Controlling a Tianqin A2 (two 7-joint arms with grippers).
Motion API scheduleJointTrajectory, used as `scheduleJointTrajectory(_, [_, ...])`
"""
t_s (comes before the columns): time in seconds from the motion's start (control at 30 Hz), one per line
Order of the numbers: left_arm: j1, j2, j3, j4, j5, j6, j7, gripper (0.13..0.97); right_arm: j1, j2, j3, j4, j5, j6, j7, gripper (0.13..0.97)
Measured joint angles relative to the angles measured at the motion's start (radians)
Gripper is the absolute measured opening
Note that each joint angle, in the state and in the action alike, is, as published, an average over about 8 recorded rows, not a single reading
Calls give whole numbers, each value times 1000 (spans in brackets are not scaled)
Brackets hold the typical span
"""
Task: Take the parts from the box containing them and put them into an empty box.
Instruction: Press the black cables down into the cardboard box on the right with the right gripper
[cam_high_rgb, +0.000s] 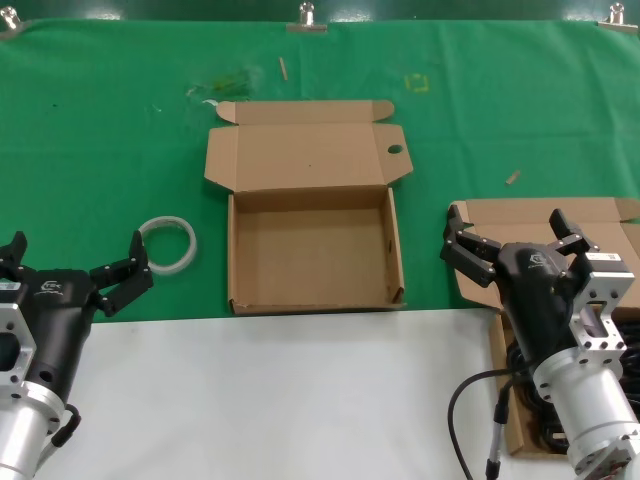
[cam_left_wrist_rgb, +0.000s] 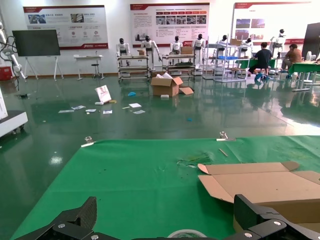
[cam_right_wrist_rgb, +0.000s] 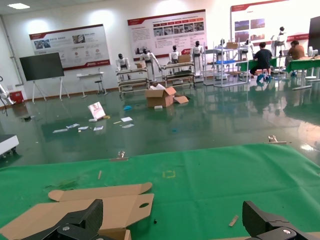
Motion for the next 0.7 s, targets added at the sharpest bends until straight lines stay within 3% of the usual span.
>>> scheduleJointTrajectory(0.7, [0, 0, 0, 0, 0, 0, 0, 965, 0, 0, 0, 0, 0, 0, 0, 966])
